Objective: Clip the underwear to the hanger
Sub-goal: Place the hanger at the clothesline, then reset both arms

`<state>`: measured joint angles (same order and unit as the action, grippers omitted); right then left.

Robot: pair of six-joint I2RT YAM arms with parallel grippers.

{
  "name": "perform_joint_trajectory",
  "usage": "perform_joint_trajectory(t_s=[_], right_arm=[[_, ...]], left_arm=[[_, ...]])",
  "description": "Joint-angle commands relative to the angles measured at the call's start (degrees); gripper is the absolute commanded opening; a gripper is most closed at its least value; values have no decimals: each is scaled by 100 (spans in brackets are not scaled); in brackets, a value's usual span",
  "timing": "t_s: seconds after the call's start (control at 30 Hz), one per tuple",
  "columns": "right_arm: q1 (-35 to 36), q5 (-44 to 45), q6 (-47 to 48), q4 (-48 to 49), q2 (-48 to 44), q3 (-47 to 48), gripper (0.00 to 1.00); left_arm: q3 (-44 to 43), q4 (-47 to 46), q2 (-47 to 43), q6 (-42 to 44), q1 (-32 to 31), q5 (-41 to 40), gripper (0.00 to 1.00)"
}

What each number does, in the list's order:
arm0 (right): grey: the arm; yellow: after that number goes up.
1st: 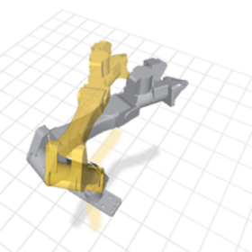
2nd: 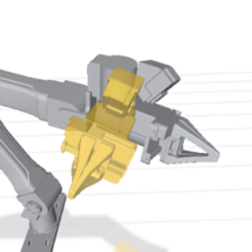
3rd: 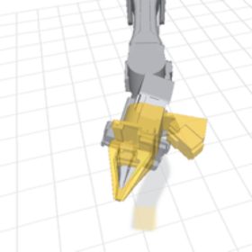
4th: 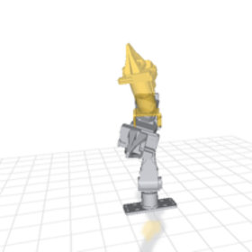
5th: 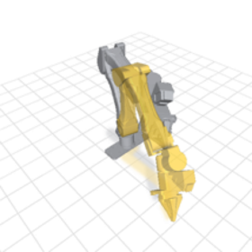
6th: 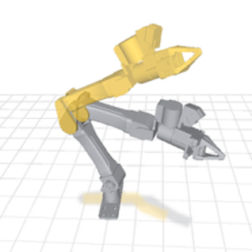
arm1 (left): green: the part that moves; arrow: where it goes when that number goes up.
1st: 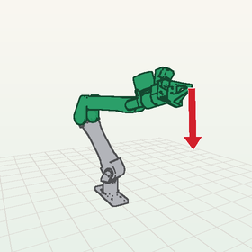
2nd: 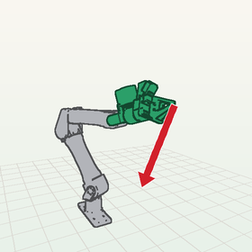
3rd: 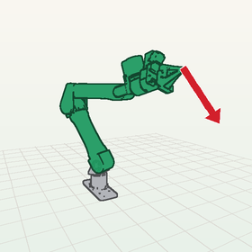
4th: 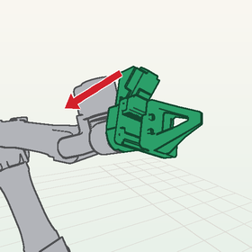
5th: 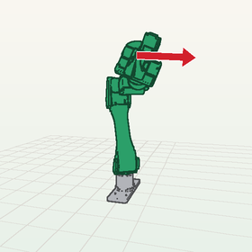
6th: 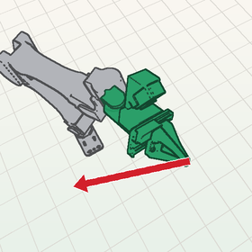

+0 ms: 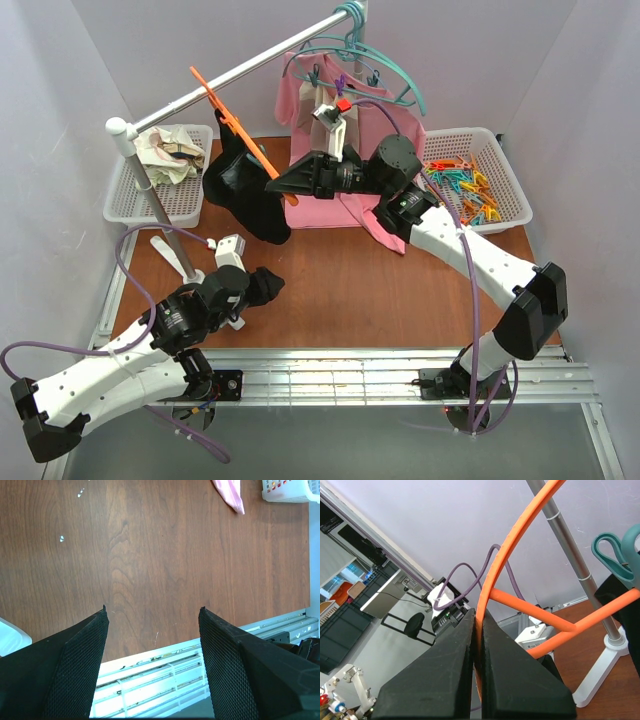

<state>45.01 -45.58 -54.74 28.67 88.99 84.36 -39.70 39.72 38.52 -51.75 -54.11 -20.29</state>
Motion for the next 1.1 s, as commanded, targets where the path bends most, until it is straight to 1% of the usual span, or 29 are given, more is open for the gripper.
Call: perform_joint_trajectory(t_s=[0.0,0.17,0.27,0.33,0.37,0.4,0.47,0.5,0.57,0.6,0.67,0.73,0.77,0.83,0.87,0.9,0.93,0.97,1.0,1.07], right_arm=[[-10,40,51,526,-338,-217,1],[-10,93,77,509,-444,-490,1],[-10,102,139,465,-444,-464,1],[-10,137,322,228,-444,-377,16],[-10,155,428,123,-453,-263,33],[-10,198,516,-139,-461,-184,41],[-19,243,754,-352,-470,-17,49],[-19,286,824,-440,-479,36,57],[-71,296,921,-660,-488,142,66],[-107,296,939,-687,-497,160,76],[-246,304,1035,-792,-584,195,88],[-370,348,1167,-976,-742,213,92],[-510,392,1315,-1342,-804,213,93],[-642,567,1816,-1783,-1014,239,96],[-756,664,2018,-2368,-1085,257,97],[-827,917,2429,-2653,-1155,265,97],[-906,1076,2624,-3056,-1286,283,97],[-1037,1287,2818,-3686,-1375,266,97],[-1108,1819,3011,-3971,-1471,231,97],[-1344,2227,3442,-4324,-1840,-67,98]], left_arm=[[15,-105,67,138,14,34,65],[-2,-193,164,200,6,104,65],[-2,-211,156,218,14,113,65],[15,-211,112,209,5,96,65],[15,-211,103,200,14,78,65],[7,-211,103,200,5,43,64],[-11,-158,138,165,5,26,62],[-46,-149,164,165,14,8,62],[-116,-123,260,156,14,-18,62],[-230,-105,296,173,14,-79,64],[-353,-70,383,182,14,-167,65],[-564,17,463,147,5,-316,65],[-617,18,489,139,5,-326,66],[-740,44,586,112,14,-326,67],[-758,44,595,95,5,-317,67],[-767,35,612,77,14,-309,67],[-776,18,621,51,14,-282,68],[-776,9,613,51,5,-282,68],[-776,-8,604,42,14,-282,68],[-784,9,586,16,5,-326,69]])
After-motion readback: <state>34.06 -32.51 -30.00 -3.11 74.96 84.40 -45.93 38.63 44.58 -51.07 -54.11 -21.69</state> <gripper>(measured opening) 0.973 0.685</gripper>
